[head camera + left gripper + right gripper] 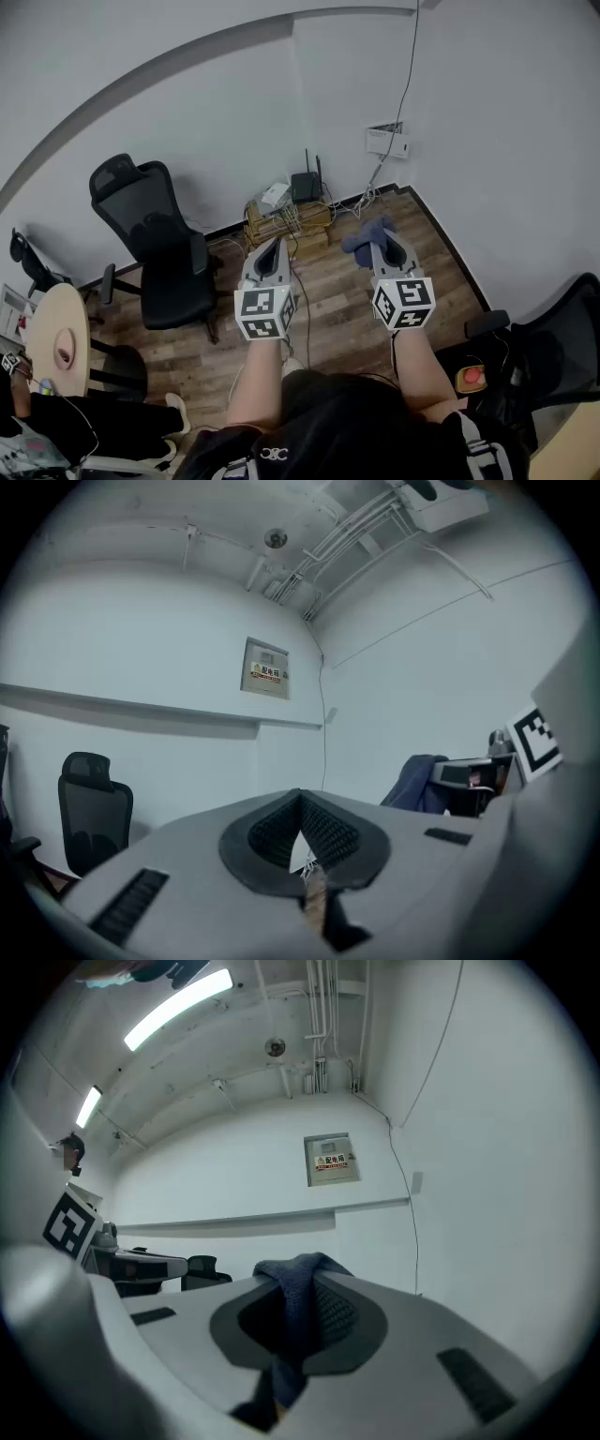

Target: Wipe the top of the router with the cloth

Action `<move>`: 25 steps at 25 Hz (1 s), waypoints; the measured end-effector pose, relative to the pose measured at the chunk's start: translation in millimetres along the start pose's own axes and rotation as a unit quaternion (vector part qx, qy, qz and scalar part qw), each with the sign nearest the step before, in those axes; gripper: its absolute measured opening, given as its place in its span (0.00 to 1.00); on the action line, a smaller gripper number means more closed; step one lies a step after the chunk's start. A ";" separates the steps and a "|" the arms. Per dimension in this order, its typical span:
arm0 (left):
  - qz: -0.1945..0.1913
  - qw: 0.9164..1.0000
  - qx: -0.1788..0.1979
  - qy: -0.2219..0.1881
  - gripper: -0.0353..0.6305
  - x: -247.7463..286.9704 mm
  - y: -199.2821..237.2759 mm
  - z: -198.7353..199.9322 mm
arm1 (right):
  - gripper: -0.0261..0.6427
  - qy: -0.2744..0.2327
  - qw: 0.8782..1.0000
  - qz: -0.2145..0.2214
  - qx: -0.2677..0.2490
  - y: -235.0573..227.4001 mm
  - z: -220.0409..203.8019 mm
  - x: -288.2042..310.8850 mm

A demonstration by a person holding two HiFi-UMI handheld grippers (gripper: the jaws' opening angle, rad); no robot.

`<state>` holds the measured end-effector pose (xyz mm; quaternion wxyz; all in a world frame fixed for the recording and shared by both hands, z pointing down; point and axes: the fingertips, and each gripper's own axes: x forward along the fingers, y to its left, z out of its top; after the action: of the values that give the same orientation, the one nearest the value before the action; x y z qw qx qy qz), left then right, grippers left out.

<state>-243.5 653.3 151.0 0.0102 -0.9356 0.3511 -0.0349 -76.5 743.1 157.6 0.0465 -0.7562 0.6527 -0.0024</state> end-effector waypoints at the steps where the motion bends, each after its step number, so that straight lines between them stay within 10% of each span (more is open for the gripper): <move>1: 0.001 1.000 0.000 -0.003 0.05 1.3 0.4 2.3 | 0.06 -0.002 1.000 0.001 -0.001 -0.1 1.4 1.3; 25: 0.020 1.000 0.004 0.015 0.05 21.2 39.1 -16.7 | 0.06 0.015 0.999 0.034 0.020 30.3 -24.3 49.0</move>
<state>-254.5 610.0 167.2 0.0093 -0.9276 0.3701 -0.0498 -100.7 688.7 176.8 0.0521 -0.7324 0.6784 -0.0250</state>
